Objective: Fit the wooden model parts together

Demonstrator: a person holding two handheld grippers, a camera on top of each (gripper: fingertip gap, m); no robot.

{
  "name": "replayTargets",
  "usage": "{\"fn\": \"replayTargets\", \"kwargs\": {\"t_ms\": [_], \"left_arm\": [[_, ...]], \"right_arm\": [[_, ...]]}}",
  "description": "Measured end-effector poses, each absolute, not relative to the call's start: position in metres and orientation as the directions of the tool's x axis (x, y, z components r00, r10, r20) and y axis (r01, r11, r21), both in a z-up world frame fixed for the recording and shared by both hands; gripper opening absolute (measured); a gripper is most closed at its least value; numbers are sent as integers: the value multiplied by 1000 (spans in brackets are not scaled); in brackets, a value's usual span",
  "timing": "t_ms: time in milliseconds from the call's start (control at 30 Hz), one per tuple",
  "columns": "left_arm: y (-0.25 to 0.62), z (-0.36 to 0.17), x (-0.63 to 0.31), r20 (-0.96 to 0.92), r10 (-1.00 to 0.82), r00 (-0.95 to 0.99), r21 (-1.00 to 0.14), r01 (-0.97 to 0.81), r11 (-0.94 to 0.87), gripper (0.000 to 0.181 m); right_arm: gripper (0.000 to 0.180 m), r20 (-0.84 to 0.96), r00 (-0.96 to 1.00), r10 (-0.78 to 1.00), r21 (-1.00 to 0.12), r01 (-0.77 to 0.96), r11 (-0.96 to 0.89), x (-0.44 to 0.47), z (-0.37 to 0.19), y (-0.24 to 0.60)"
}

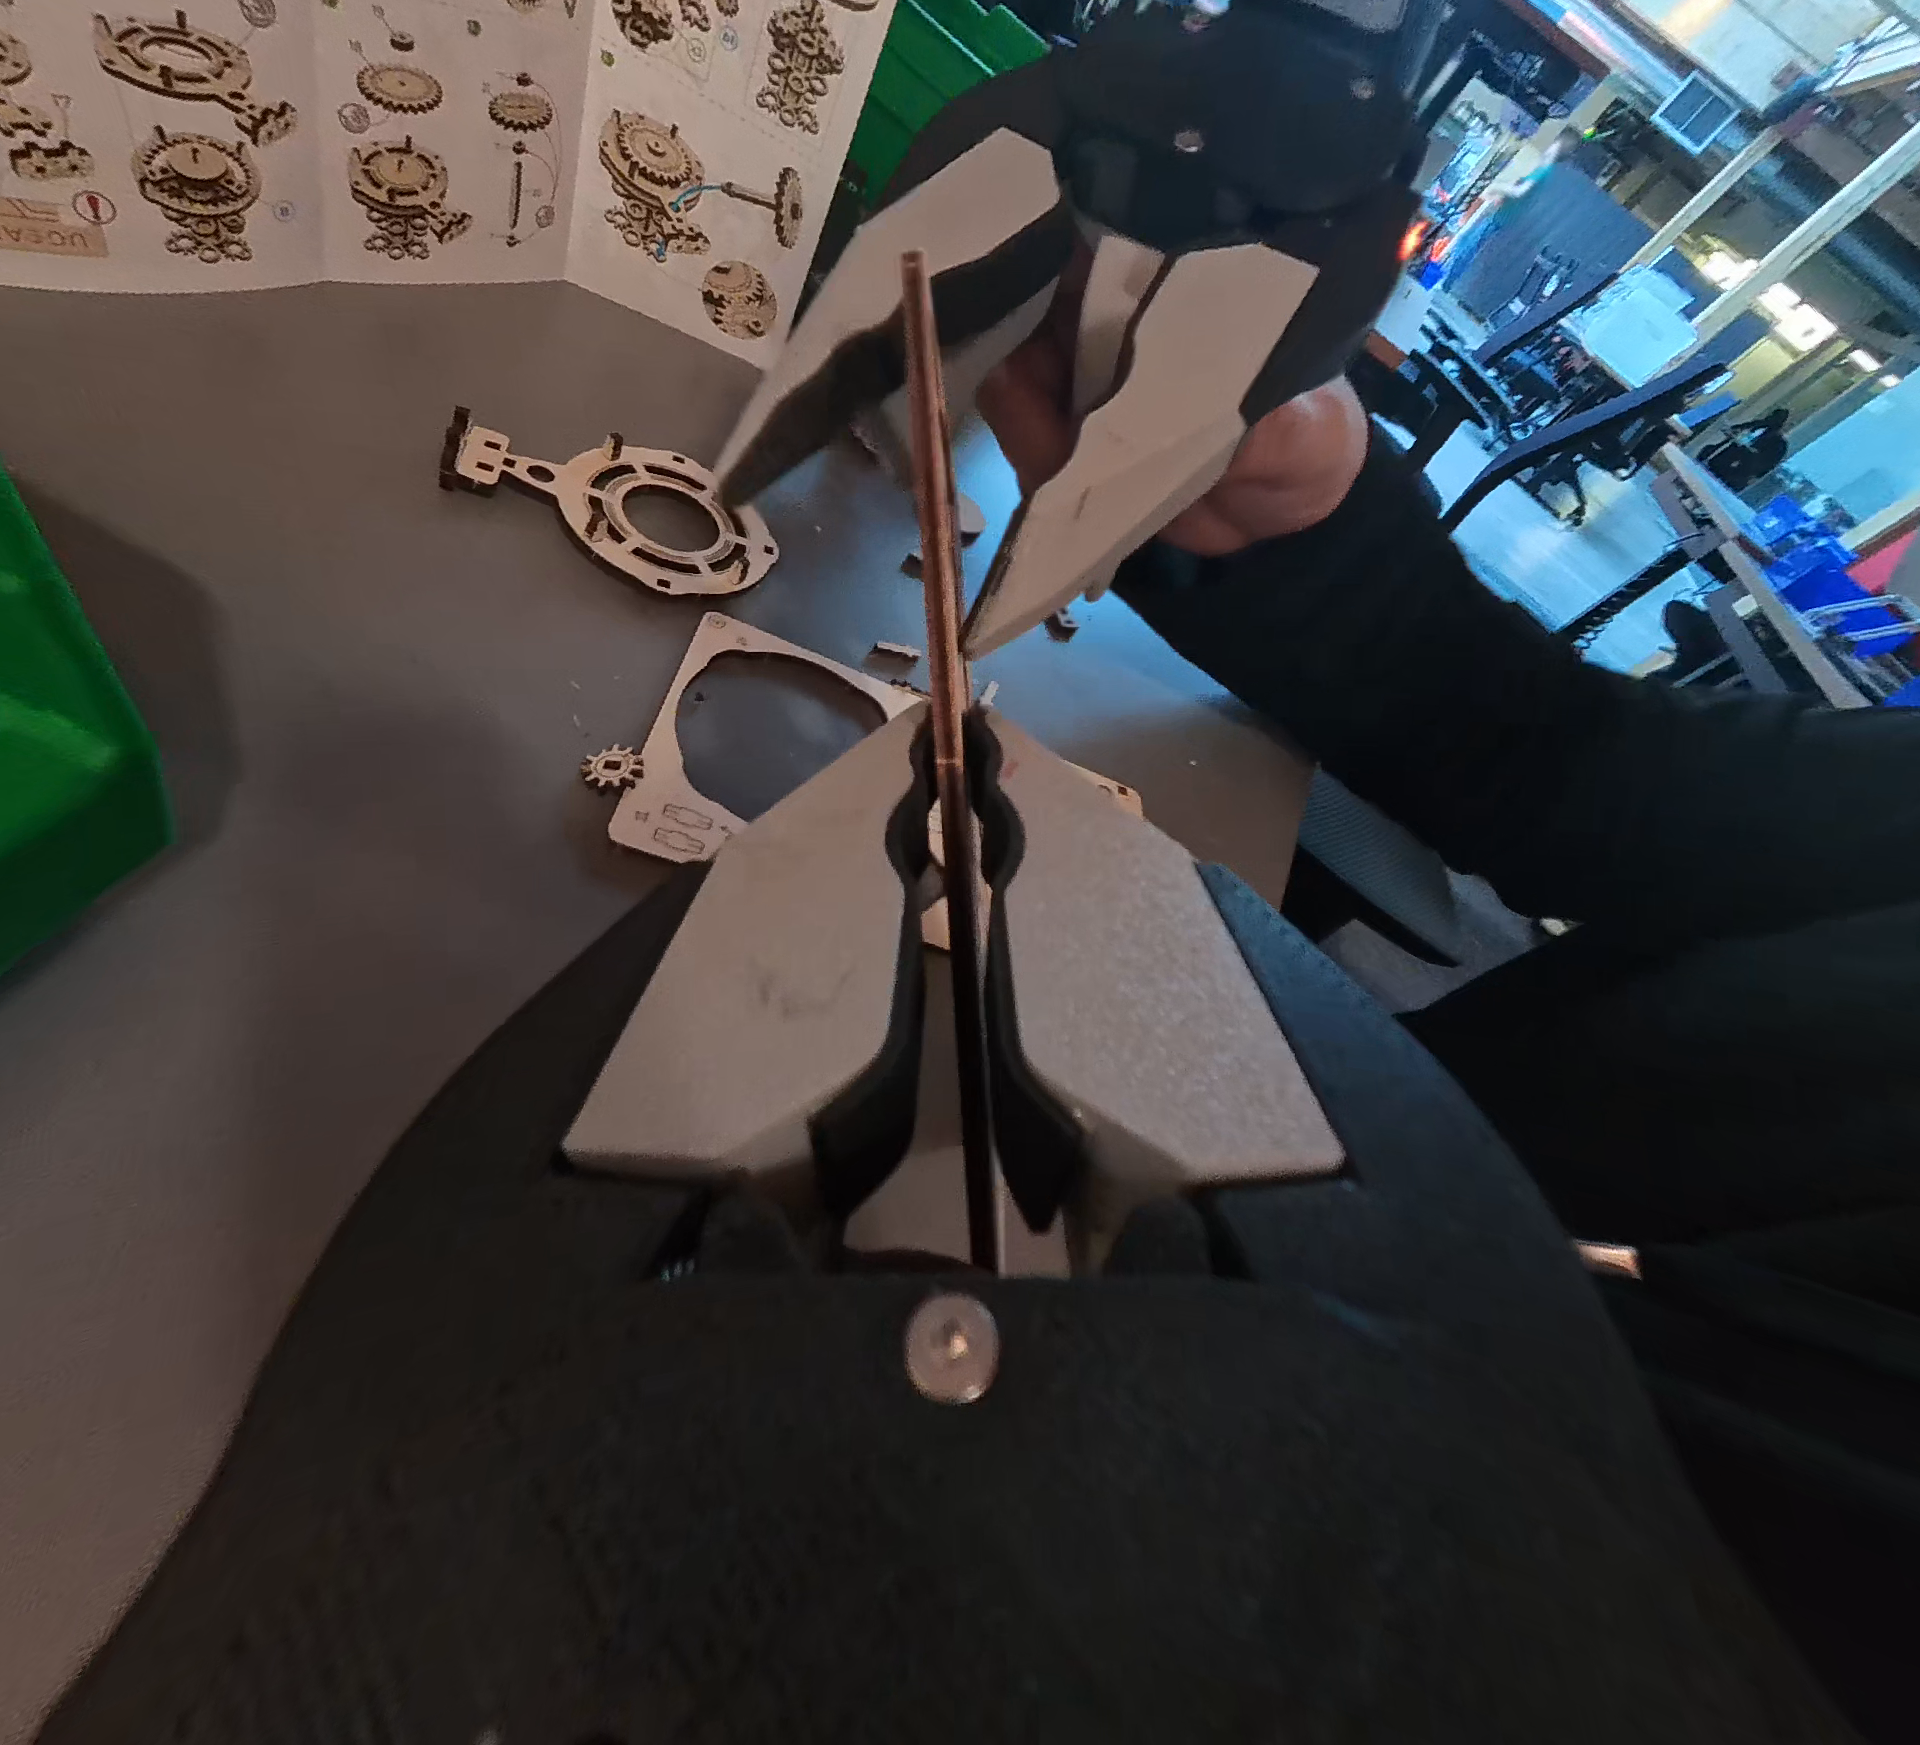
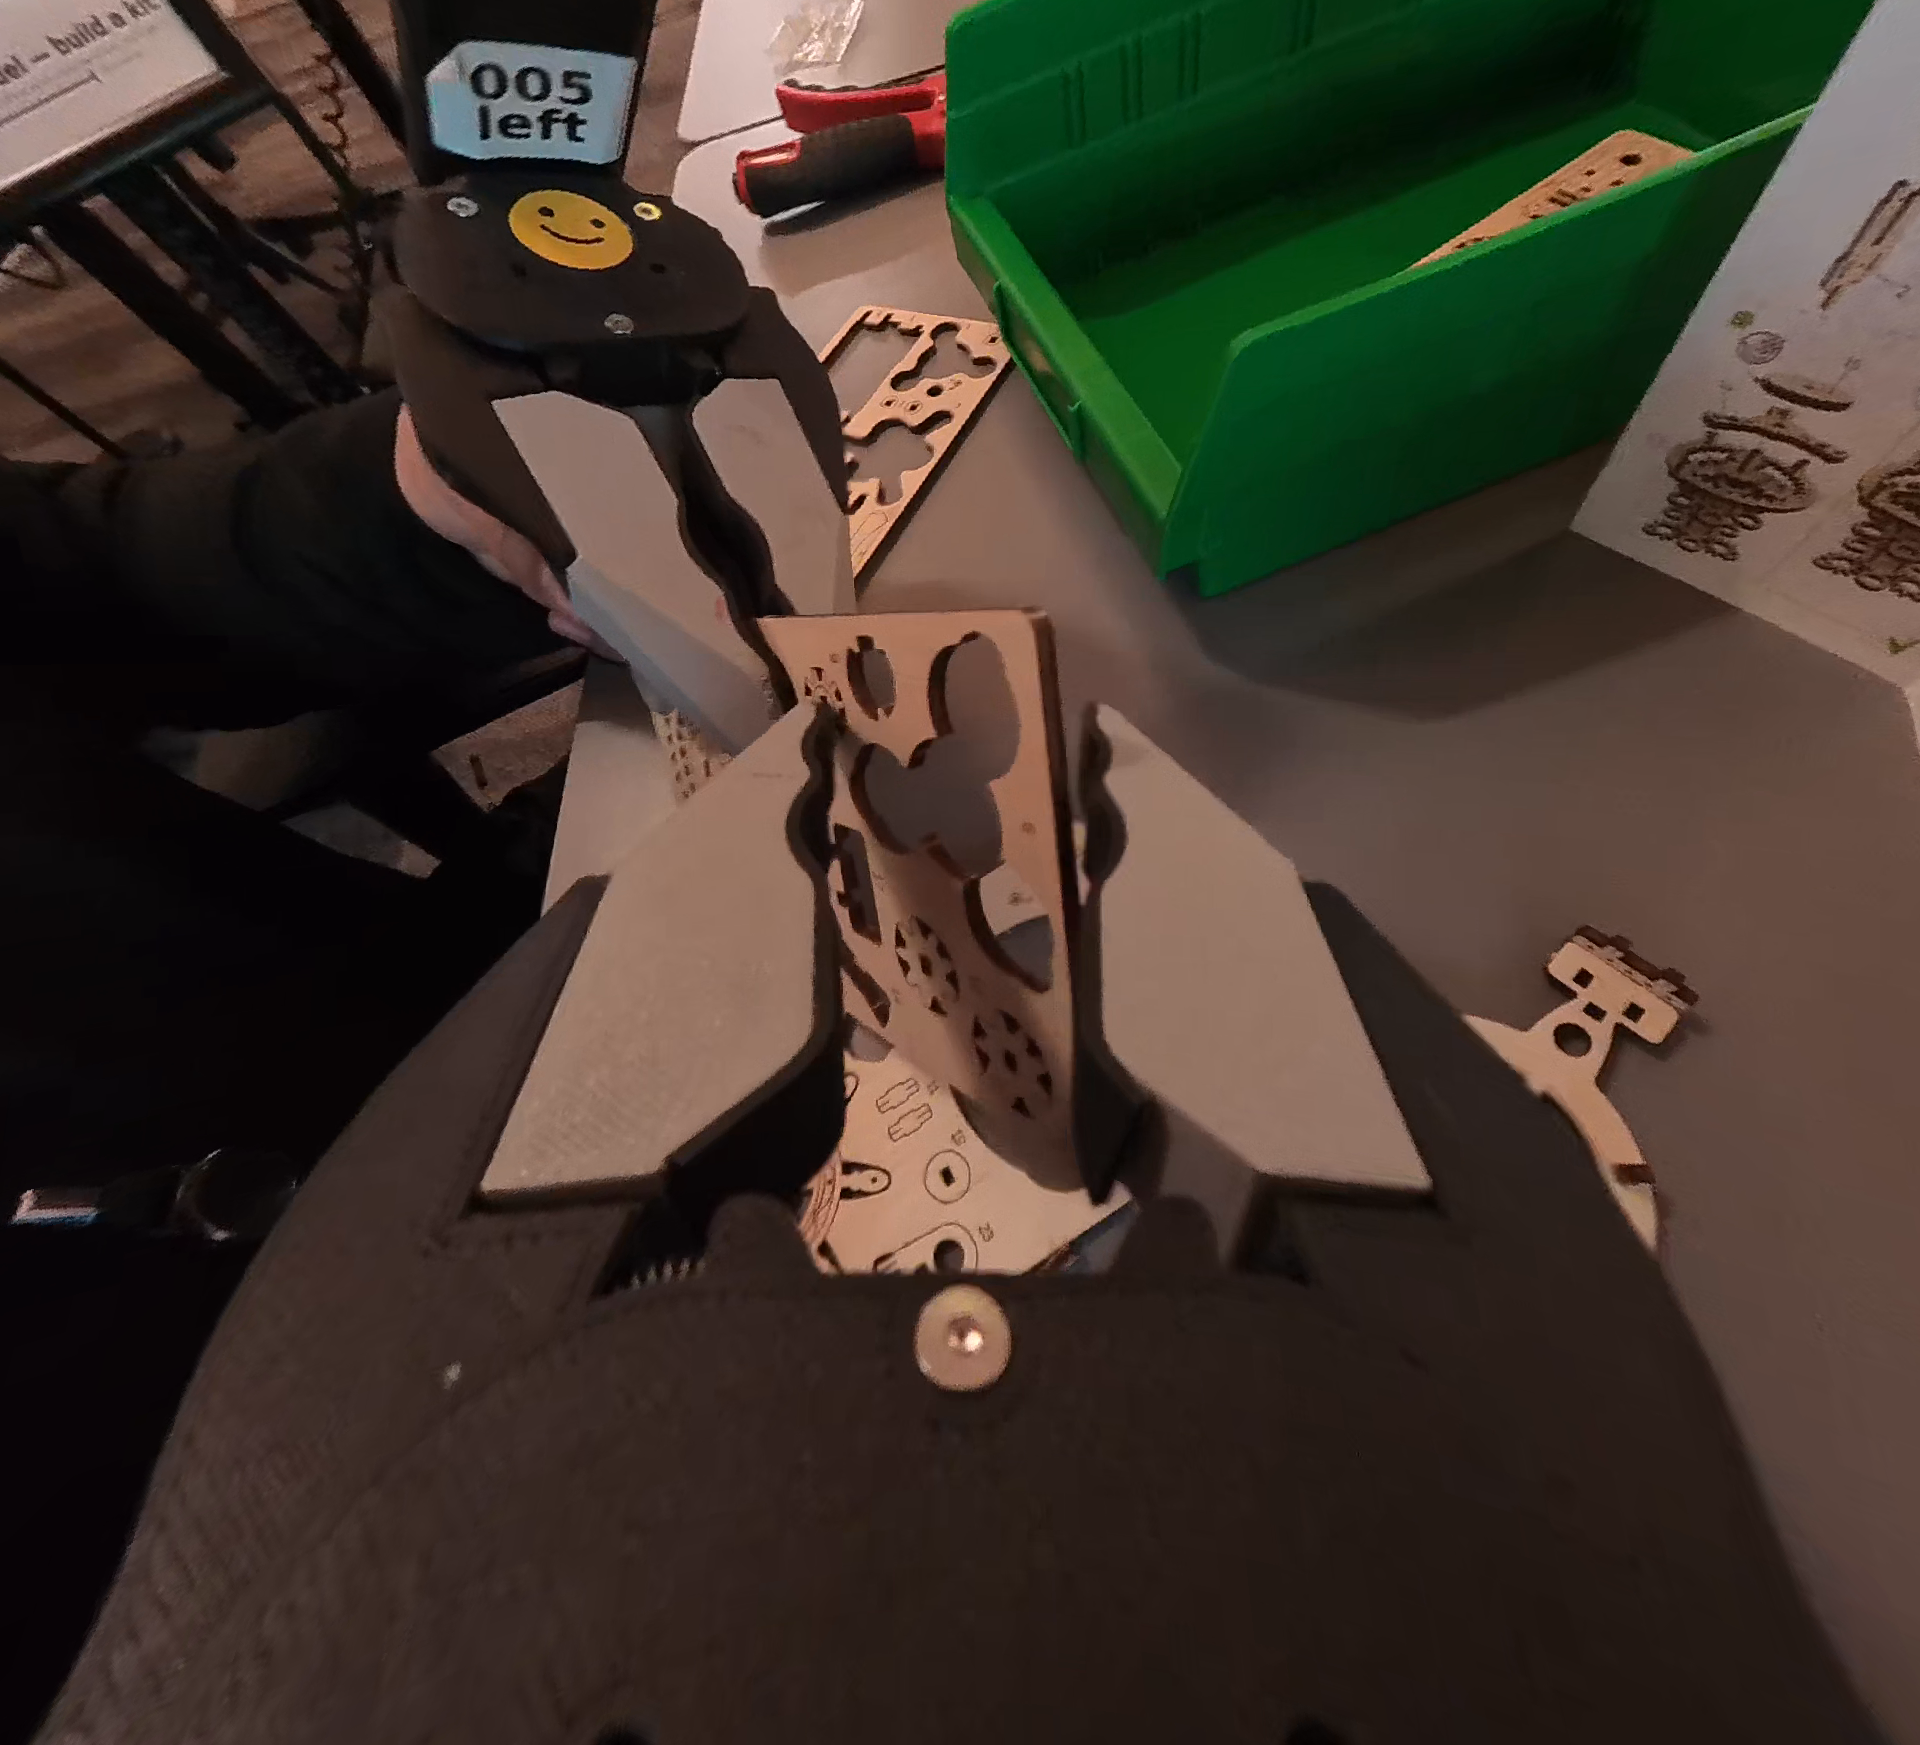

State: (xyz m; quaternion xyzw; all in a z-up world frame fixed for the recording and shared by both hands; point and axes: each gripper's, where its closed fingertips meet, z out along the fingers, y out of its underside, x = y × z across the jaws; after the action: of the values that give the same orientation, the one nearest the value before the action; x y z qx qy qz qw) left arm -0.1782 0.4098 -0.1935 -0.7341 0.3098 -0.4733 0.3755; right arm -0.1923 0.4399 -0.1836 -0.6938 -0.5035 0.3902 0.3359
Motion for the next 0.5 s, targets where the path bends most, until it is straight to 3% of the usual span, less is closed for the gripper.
{"fn": "replayTargets", "kwargs": {"t_ms": [133,500], "left_arm": [[410,-192,-191,503,-785,362,-831,-48,-554,0],[410,-205,-254,574,-685,449,-788,74,-612,1]], "right_arm": [[58,-179,229,957,-900,354,-253,-183,-171,445],[49,-205,286,936,-944,195,-266,-135,-166,451]]}}
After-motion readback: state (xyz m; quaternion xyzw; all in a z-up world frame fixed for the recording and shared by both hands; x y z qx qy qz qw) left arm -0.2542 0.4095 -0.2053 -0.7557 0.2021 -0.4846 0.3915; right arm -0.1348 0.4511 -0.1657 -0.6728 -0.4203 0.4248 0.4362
